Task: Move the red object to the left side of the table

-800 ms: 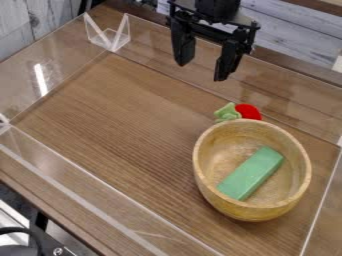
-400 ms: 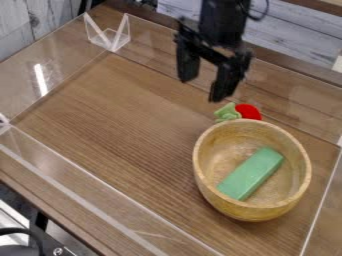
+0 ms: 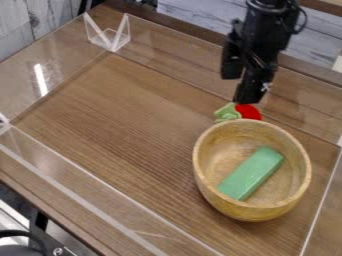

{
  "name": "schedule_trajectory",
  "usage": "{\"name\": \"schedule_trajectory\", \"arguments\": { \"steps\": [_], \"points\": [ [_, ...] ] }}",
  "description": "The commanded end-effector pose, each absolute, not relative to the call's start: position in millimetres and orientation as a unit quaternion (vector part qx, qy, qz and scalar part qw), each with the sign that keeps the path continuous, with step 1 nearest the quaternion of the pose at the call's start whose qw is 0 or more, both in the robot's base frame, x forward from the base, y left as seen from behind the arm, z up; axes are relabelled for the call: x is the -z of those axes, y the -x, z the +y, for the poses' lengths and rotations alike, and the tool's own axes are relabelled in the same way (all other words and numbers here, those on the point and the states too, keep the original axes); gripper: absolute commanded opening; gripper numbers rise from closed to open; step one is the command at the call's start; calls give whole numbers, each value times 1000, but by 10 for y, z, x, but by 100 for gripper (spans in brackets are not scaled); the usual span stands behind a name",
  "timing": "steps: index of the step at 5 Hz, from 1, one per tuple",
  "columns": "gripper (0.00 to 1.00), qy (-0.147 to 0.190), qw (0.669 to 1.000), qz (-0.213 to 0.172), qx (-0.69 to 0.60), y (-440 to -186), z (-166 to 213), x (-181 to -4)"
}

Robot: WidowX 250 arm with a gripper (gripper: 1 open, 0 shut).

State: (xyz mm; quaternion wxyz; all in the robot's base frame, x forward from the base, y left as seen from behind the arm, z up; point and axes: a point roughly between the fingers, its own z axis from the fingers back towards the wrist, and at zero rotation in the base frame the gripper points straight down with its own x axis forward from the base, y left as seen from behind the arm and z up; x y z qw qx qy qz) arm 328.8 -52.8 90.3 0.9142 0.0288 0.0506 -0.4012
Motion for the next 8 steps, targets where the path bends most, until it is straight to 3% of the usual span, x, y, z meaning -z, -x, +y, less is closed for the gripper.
{"name": "schedule_trajectory", "arguments": {
  "steps": [1,3,4,5,7,8],
  "points": [
    [100,-44,875,11,482,-3420,-634,-1064],
    [100,-48,826,5,561,-3512,-711,-947],
    [100,-56,809,6,585,-3555,-686,-733],
    [0,-65,804,8,592,-3589,-658,-543],
    [0,-97,799,8,593,-3610,-550,-576],
    [100,-107,800,7,590,-3606,-565,-583]
  ]
}}
